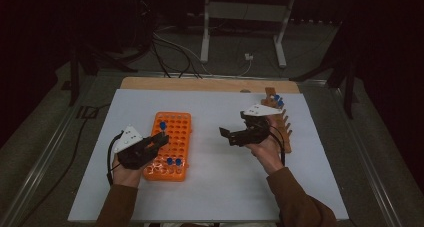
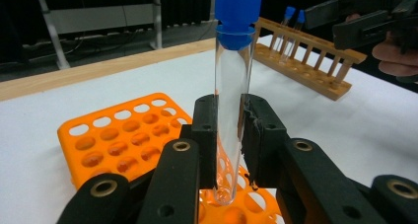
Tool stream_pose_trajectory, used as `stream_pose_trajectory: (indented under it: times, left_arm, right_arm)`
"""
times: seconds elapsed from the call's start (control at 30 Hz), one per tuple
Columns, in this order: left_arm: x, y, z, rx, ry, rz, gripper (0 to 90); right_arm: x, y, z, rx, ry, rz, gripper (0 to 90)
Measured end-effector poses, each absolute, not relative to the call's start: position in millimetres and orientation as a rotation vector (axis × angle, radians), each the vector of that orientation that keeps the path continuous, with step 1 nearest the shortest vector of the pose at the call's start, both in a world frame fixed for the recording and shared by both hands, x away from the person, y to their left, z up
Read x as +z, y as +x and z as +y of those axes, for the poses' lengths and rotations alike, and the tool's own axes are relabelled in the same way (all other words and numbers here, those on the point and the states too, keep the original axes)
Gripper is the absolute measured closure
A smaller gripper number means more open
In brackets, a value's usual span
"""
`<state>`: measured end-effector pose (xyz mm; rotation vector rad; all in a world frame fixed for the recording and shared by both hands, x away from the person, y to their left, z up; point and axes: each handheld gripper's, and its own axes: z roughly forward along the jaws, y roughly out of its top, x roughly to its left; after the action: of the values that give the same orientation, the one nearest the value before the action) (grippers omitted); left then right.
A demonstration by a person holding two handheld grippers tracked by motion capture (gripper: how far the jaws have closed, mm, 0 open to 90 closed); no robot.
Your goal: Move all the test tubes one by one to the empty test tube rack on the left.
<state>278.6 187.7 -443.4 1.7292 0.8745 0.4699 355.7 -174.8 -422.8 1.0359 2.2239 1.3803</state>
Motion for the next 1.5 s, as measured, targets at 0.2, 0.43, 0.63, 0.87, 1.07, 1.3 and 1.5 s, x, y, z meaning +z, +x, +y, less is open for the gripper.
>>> stream_pose_trajectory:
  times: [0.2, 0.43, 0.63, 0.87, 1.07, 1.3, 1.5]
  left_arm:
    - [-450.0, 268.9, 191.1, 0.451, 1.73, 0.884, 77.9]
    - [-456.5, 257.6, 194.4, 0.434, 1.741, 0.894, 77.9]
    - [-463.9, 249.8, 192.1, 0.411, 1.781, 0.89, 77.9]
    - [-472.5, 240.6, 191.4, 0.404, 1.857, 0.905, 77.9]
    - [-479.5, 237.2, 186.7, 0.408, 1.986, 0.901, 77.9]
    - [-484.1, 236.1, 183.2, 0.43, 2.061, 0.905, 78.0]
    - [-485.7, 235.5, 184.1, 0.404, 2.022, 0.895, 74.2]
  right_arm:
    - [-422.4, 346.9, -196.0, 1.369, 1.042, 2.175, 0.0]
    - [-427.4, 335.9, -224.5, 1.35, 1.073, 2.133, 0.0]
    - [-427.8, 328.8, -249.9, 1.357, 1.117, 2.086, 0.0]
    - [-427.1, 319.9, -269.2, 1.373, 1.137, 2.048, 0.0]
    - [-429.7, 312.1, -278.7, 1.39, 1.15, 2.031, 0.0]
    - [-433.7, 309.2, -285.1, 1.4, 1.175, 2.017, 0.0]
    - [-433.6, 309.6, -286.6, 1.402, 1.181, 2.009, 0.0]
